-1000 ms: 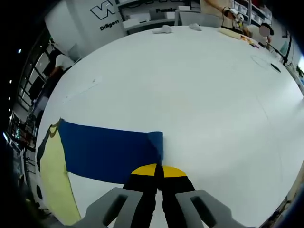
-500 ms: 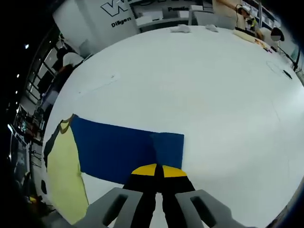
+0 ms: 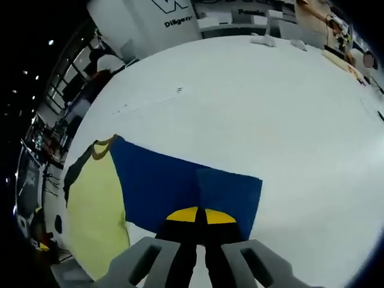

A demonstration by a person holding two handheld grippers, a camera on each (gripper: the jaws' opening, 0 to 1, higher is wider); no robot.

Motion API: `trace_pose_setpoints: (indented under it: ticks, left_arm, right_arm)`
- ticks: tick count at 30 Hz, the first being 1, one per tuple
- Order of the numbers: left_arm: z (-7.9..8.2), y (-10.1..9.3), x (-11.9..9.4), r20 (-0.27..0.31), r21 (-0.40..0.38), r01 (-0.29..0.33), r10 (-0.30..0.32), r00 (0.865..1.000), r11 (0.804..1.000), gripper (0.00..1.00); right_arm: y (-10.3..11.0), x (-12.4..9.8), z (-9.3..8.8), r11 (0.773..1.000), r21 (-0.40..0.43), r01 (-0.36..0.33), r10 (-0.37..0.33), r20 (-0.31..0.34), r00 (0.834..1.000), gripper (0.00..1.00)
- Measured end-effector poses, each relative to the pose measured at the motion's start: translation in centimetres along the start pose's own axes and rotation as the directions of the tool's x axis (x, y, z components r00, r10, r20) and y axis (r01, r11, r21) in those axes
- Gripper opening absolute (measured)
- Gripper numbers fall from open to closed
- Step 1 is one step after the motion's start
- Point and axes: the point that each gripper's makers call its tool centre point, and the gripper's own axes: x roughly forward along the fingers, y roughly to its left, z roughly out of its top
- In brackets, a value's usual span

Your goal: Fold the garment on the visible template until the final outline fits inside the template.

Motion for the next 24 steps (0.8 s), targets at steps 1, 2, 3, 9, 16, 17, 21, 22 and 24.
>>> trace_pose_setpoints:
  ticks: [1, 2, 3, 9, 16, 17, 21, 22, 24]
  left_arm:
    - [0.0, 0.0, 0.0, 0.0, 0.001, -0.001, 0.001, 1.0, 1.0, 0.99]
    - [0.0, 0.0, -0.1, 0.002, 0.0, -0.004, 0.004, 1.0, 1.0, 0.99]
    - [0.0, 0.1, -0.1, 0.003, 0.0, -0.004, 0.004, 1.0, 1.0, 0.99]
    - [0.0, 0.1, -0.4, 0.002, 0.005, -0.011, 0.011, 1.0, 1.0, 0.99]
    - [-0.2, -0.1, -0.2, -0.003, 0.005, -0.006, 0.006, 1.0, 1.0, 0.99]
    - [-0.2, -0.2, -0.2, -0.004, 0.004, -0.005, 0.005, 1.0, 1.0, 0.99]
    - [-0.1, -0.4, 0.0, -0.004, 0.006, 0.001, -0.001, 1.0, 1.0, 0.99]
    - [-0.1, -0.5, 0.1, -0.004, 0.006, 0.005, -0.005, 1.0, 1.0, 0.99]
    - [0.0, -0.6, 0.1, -0.002, 0.009, 0.01, -0.01, 1.0, 1.0, 0.99]
  right_arm:
    - [0.4, 0.1, 0.1, 1.0, -0.016, 0.002, -0.003, -0.003, 1.0, 0.0]
    - [0.6, 0.1, 0.2, 1.0, -0.022, 0.005, -0.005, -0.002, 1.0, 0.0]
    - [1.0, 0.2, 0.3, 0.999, -0.036, 0.002, -0.003, -0.006, 1.0, 0.0]
    - [2.7, 0.5, 0.7, 0.998, -0.057, -0.019, 0.018, -0.013, 1.0, 0.0]
    - [5.1, 1.0, 1.1, 0.995, -0.084, -0.047, 0.047, -0.011, 0.999, 0.0]
    - [5.5, 1.1, 1.2, 0.995, -0.081, -0.056, 0.055, -0.01, 0.998, 0.0]
    - [7.2, 1.5, 1.1, 0.994, -0.071, -0.086, 0.086, -0.007, 0.996, 0.0]
    - [7.5, 1.6, 1.1, 0.994, -0.071, -0.087, 0.086, -0.007, 0.996, 0.0]
    - [8.4, 1.8, 1.1, 0.992, -0.081, -0.094, 0.094, -0.011, 0.996, 0.0]
